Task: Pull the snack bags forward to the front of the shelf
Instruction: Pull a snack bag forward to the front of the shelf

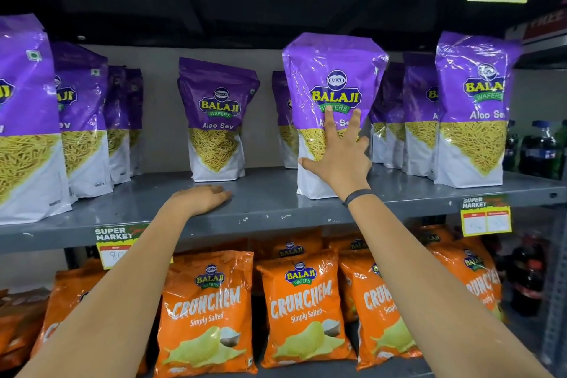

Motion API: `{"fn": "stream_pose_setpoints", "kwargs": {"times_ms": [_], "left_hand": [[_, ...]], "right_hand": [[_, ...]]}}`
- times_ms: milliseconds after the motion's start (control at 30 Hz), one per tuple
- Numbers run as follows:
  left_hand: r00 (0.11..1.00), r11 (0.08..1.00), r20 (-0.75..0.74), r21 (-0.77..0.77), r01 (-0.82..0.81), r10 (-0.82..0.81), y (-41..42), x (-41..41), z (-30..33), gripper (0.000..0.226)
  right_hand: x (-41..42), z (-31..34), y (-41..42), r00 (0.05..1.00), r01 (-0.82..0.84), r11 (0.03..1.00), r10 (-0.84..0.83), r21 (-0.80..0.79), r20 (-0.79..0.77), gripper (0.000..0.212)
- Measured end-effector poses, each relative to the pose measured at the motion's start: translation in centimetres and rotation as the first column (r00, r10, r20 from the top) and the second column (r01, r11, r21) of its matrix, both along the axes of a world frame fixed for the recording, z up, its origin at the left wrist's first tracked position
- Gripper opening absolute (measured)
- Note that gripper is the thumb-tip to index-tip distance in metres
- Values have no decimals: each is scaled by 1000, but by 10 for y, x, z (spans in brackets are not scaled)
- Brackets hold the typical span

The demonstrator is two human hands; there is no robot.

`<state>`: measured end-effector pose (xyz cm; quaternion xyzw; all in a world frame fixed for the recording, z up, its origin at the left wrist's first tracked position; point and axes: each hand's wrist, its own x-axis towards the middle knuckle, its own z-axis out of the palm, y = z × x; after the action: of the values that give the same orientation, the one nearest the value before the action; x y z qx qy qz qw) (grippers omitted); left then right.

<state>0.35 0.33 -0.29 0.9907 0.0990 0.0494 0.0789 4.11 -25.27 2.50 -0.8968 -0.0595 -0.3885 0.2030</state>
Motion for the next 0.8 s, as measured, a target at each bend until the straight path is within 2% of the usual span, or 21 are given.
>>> {"fn": "stream_pose_setpoints", "kwargs": {"times_ms": [533, 800], "left_hand": [[1000, 1000, -1, 9, 17, -17, 0, 1, 0, 58], [999, 999, 8, 17, 31, -32, 3, 3, -1, 58]], "right_hand": [[-16, -2, -5, 998, 14, 1000, -14, 6, 56, 108], [-6, -43, -2, 978, -22, 980, -20, 199, 209, 99]]}}
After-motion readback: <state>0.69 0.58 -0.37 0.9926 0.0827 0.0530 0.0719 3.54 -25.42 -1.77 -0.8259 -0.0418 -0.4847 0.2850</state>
